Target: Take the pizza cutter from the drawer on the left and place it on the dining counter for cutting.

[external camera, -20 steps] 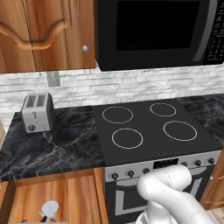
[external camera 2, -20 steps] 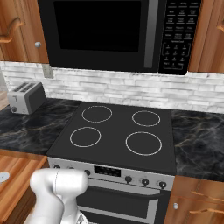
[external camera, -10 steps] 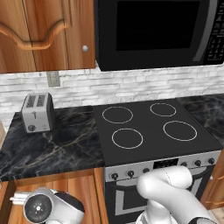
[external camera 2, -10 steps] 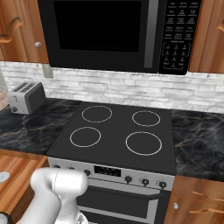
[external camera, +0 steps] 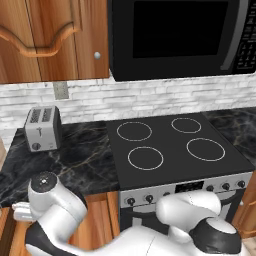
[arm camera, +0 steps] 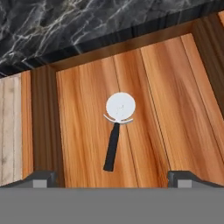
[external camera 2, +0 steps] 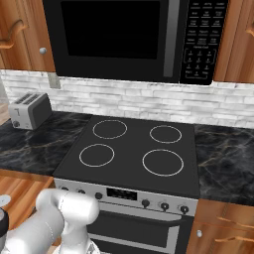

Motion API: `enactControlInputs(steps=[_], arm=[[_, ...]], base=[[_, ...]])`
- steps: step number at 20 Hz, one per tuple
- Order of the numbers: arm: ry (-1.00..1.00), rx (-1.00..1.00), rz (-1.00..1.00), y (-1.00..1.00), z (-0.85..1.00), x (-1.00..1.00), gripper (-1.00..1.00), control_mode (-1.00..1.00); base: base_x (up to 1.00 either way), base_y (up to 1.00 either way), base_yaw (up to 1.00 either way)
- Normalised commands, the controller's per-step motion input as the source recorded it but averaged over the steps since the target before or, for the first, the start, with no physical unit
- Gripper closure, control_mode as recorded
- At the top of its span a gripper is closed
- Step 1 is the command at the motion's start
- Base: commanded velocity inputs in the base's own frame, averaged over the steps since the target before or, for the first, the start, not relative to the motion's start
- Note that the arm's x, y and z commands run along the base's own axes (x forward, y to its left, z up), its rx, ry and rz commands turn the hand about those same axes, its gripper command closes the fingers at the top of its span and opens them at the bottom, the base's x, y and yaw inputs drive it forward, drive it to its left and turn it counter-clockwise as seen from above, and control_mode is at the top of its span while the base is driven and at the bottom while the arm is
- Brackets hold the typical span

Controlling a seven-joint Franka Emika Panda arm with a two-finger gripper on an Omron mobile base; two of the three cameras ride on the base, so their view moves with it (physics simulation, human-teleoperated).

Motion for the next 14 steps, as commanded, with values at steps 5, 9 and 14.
enactControlInputs(steps=[5, 9, 14], arm=[[0.13, 0.0, 0.0, 0.0, -0.2, -0.11, -1.0, -1.0], [0.09, 0.0, 0.0, 0.0, -0.17, -0.28, -1.0, -1.0], [0.06, 0.0, 0.0, 0.0, -0.22, -0.12, -1.0, -1.0]], base=[[0.0, 0.0, 0.0], [0.0, 0.0, 0.0], [0.0, 0.0, 0.0]])
